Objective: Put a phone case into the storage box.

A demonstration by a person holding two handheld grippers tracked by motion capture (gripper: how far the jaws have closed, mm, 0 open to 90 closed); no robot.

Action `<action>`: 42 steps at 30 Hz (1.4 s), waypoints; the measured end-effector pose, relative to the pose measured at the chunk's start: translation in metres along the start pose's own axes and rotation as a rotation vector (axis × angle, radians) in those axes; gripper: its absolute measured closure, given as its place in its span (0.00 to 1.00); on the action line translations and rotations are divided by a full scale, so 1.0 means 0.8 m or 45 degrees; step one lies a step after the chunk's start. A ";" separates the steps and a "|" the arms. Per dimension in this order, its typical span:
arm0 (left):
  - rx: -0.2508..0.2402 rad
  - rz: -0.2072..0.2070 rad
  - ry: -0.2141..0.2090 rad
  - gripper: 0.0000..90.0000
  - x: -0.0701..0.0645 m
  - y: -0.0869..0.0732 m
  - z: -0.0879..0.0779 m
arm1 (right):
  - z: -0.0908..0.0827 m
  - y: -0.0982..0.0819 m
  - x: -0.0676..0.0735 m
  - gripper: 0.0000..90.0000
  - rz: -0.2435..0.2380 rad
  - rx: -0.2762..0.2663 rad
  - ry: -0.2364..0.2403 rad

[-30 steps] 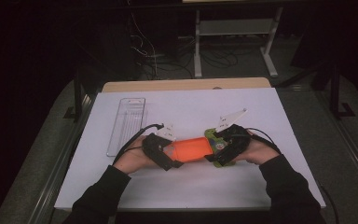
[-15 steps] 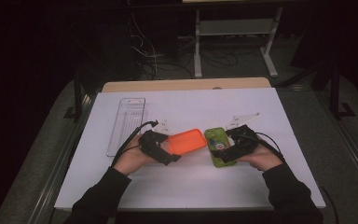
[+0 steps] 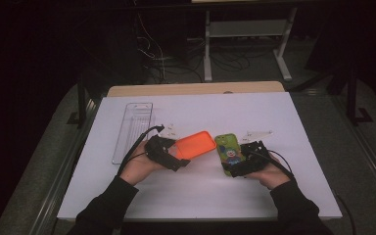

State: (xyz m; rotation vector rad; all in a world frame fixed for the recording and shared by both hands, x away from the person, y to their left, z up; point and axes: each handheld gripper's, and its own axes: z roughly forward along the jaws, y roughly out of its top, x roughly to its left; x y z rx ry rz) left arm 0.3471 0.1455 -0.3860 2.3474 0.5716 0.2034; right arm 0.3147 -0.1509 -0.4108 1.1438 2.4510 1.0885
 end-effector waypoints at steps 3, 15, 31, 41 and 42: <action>-0.028 -0.032 -0.003 0.17 -0.002 0.000 0.001 | 0.005 -0.002 0.000 0.02 0.002 0.010 -0.003; -0.008 -0.012 -0.005 0.17 -0.001 0.000 0.001 | 0.006 0.001 0.003 0.02 -0.046 -0.053 -0.057; -0.012 -0.013 -0.012 0.17 -0.002 0.000 0.001 | 0.006 0.004 0.022 0.02 -0.307 -0.094 -0.230; -0.012 -0.012 -0.031 0.17 -0.002 0.000 0.002 | 0.008 0.004 0.030 0.02 -0.481 -0.094 -0.347; -0.011 -0.011 -0.032 0.17 -0.002 0.000 0.002 | 0.009 0.004 0.031 0.02 -0.506 -0.097 -0.360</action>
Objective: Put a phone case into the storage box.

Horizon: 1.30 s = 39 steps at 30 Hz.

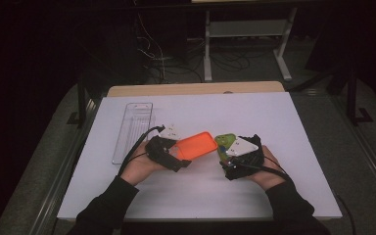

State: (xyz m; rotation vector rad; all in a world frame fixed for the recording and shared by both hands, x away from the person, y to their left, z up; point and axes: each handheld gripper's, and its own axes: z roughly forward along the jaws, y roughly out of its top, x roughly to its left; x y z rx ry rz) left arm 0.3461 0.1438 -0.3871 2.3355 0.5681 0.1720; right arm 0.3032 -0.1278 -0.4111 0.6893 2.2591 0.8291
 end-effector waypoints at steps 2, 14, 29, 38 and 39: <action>-0.001 -0.001 -0.002 0.17 0.000 0.000 0.000 | -0.001 0.001 0.002 0.02 -0.022 -0.010 -0.020; -0.002 0.016 -0.007 0.17 0.000 0.000 0.001 | -0.002 0.004 0.013 0.02 -0.252 -0.026 -0.123; -0.006 0.014 -0.004 0.17 0.000 0.001 0.000 | 0.000 0.005 0.029 0.02 -0.448 -0.052 -0.262; -0.030 -0.010 -0.006 0.18 0.000 0.001 0.000 | 0.002 0.008 0.036 0.02 -0.602 -0.086 -0.331; -0.027 -0.011 -0.007 0.17 0.000 0.001 0.000 | 0.002 0.009 0.037 0.02 -0.597 -0.081 -0.332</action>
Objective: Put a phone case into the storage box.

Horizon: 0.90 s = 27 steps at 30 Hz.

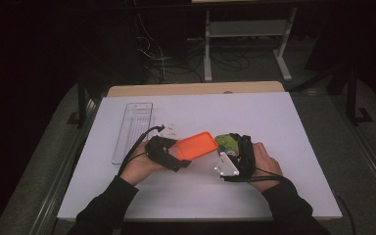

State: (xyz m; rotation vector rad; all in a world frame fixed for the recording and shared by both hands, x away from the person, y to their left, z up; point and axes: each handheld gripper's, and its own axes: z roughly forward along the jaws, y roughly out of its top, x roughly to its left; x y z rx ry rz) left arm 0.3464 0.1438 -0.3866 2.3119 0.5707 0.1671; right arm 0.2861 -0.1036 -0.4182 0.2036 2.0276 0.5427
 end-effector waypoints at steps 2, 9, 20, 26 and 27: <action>0.000 -0.012 -0.003 0.18 -0.001 0.000 0.000 | 0.000 0.001 0.001 0.02 -0.013 -0.003 -0.016; 0.014 -0.007 -0.001 0.18 -0.003 0.001 0.000 | -0.001 0.007 0.007 0.02 -0.101 -0.026 -0.068; 0.012 0.022 0.001 0.17 -0.002 0.004 -0.005 | 0.003 0.019 0.018 0.02 -0.245 -0.042 -0.119; 0.014 0.000 -0.022 0.17 -0.003 0.004 -0.003 | 0.005 0.026 0.024 0.04 -0.298 -0.033 -0.138; 0.011 0.004 -0.024 0.17 -0.003 0.004 -0.003 | 0.006 0.027 0.025 0.05 -0.299 -0.032 -0.144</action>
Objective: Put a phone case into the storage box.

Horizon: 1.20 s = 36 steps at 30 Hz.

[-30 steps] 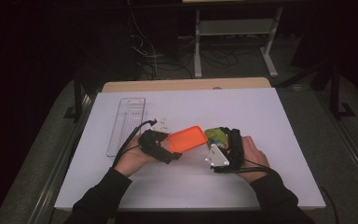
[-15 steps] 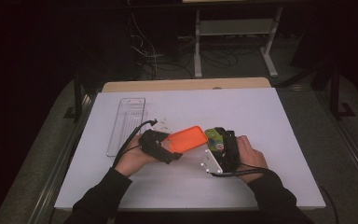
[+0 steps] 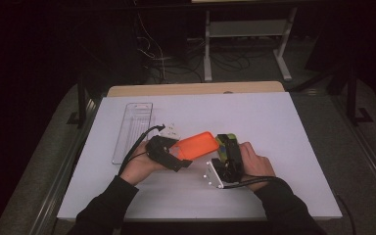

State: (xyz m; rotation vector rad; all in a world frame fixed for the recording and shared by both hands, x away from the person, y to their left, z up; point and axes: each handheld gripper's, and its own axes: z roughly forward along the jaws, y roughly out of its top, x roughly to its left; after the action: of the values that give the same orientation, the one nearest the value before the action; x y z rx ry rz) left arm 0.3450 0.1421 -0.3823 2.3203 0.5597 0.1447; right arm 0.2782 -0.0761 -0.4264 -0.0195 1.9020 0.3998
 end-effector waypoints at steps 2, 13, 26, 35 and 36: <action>-0.002 0.002 0.002 0.17 0.000 0.000 0.000 | 0.002 0.003 0.001 0.05 -0.025 -0.013 0.006; 0.002 -0.001 0.004 0.17 0.002 0.001 -0.002 | 0.010 0.023 0.012 0.20 -0.161 -0.059 -0.097; 0.009 0.005 0.009 0.17 0.000 0.001 0.001 | 0.012 0.028 0.020 0.49 -0.213 -0.089 -0.094; 0.010 0.011 0.015 0.17 -0.001 0.001 0.003 | 0.008 0.030 0.020 0.64 -0.250 -0.107 -0.117; 0.010 0.008 0.014 0.17 -0.001 0.001 0.003 | 0.007 0.030 0.021 0.66 -0.253 -0.112 -0.119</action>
State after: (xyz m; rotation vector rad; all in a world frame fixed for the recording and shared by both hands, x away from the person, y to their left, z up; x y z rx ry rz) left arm 0.3452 0.1401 -0.3832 2.3304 0.5599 0.1585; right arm 0.2724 -0.0487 -0.4367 -0.2423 1.7705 0.3428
